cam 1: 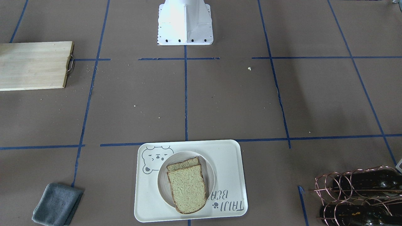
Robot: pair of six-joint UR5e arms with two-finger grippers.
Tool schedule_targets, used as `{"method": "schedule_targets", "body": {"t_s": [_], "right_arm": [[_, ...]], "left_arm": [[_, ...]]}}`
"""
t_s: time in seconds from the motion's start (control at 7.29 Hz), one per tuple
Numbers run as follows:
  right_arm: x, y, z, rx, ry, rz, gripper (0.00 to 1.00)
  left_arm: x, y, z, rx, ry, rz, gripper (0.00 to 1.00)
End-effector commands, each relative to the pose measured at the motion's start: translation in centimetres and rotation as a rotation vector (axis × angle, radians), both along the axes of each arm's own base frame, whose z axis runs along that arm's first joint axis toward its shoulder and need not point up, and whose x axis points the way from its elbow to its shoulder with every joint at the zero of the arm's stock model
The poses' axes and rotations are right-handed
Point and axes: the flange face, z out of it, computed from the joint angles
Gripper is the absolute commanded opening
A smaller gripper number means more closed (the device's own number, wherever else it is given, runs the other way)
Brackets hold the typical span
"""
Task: Make sandwich and place on tray
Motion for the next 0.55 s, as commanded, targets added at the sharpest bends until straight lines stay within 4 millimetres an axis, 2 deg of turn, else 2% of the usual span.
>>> {"method": "schedule_targets", "body": {"t_s": [0.0,0.41], "right_arm": [[0.0,0.1,-0.06,0.001,-0.001,0.0,1.0],[0.0,0.14,0.09,-0.004,0.0,0.002,1.0]], "left_arm": [[-0.09,0.51,0.44,-0.008,0.001,-0.002,1.0],[-0.09,0.71,1.15,-0.024,0.002,-0.004,1.0]]}}
